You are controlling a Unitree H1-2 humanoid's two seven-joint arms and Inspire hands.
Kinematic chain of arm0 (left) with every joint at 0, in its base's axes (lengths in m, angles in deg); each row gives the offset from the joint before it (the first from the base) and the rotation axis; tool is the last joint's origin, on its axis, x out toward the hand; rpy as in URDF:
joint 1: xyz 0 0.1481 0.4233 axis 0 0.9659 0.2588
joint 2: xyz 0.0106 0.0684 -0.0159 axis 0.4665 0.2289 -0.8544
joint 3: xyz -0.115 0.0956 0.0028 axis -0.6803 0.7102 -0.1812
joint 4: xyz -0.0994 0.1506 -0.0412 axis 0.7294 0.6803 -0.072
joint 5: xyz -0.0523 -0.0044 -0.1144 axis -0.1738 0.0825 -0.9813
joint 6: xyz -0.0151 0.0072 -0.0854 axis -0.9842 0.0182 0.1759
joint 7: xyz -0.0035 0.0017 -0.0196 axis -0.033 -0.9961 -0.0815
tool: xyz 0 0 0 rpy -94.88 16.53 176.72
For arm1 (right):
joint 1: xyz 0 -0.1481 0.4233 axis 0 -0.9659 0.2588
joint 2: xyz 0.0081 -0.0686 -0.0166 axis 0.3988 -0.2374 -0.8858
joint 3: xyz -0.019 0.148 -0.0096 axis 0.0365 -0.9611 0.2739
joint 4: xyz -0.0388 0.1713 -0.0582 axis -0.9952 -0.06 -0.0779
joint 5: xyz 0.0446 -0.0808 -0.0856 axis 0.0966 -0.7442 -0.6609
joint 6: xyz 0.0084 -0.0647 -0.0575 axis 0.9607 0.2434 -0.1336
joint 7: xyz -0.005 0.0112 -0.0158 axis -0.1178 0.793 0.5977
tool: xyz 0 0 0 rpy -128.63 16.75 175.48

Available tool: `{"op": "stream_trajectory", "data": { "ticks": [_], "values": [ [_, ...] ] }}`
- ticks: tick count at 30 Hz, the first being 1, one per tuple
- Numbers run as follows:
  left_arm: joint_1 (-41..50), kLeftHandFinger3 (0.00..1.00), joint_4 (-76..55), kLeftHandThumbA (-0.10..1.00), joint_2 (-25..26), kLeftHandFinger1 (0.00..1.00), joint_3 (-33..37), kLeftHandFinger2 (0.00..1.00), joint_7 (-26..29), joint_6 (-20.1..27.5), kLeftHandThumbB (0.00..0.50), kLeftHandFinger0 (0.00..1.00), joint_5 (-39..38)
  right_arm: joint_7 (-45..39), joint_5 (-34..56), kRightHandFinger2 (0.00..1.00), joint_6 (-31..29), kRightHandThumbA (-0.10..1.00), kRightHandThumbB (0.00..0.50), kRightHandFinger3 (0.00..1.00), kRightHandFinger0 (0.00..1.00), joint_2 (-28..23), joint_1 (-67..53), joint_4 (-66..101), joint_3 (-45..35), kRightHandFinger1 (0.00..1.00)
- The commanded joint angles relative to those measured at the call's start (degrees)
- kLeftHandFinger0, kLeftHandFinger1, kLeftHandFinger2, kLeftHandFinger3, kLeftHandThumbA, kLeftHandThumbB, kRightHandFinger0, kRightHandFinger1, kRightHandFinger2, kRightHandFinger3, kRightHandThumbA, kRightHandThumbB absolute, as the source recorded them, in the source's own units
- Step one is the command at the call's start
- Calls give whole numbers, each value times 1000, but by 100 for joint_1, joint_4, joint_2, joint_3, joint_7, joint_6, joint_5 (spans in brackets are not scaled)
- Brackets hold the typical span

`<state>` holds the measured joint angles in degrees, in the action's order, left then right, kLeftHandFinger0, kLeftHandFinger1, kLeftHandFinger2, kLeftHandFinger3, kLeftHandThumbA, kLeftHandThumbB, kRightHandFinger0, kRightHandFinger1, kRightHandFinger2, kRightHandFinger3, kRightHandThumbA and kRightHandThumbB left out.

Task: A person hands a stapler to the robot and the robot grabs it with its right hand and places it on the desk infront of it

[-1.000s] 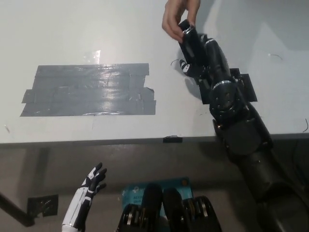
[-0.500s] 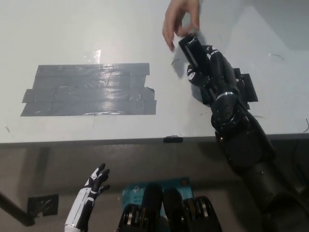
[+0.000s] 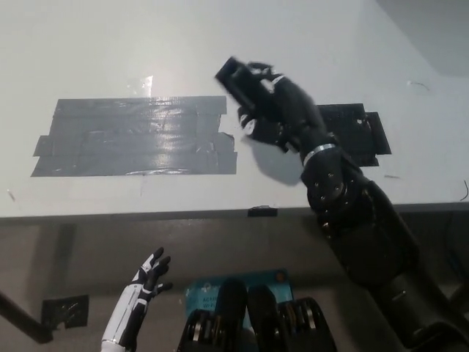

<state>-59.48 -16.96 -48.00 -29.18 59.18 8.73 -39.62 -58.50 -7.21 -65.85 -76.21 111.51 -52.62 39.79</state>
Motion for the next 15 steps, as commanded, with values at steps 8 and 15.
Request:
{"op": "stream_trajectory", "data": {
  "ticks": [8,15],
  "values": [
    [9,945,-160,876,22,878,-35,879,-87,-19,445,807,-138,-842,-173,894,-17,-100,171,878,27,-524,-65,-604,407,527],
    [1,908,-154,884,26,863,-66,849,-61,-25,452,796,-139,-692,-266,887,-291,-100,167,852,6,-612,-72,-1266,429,521]
  ]
}}
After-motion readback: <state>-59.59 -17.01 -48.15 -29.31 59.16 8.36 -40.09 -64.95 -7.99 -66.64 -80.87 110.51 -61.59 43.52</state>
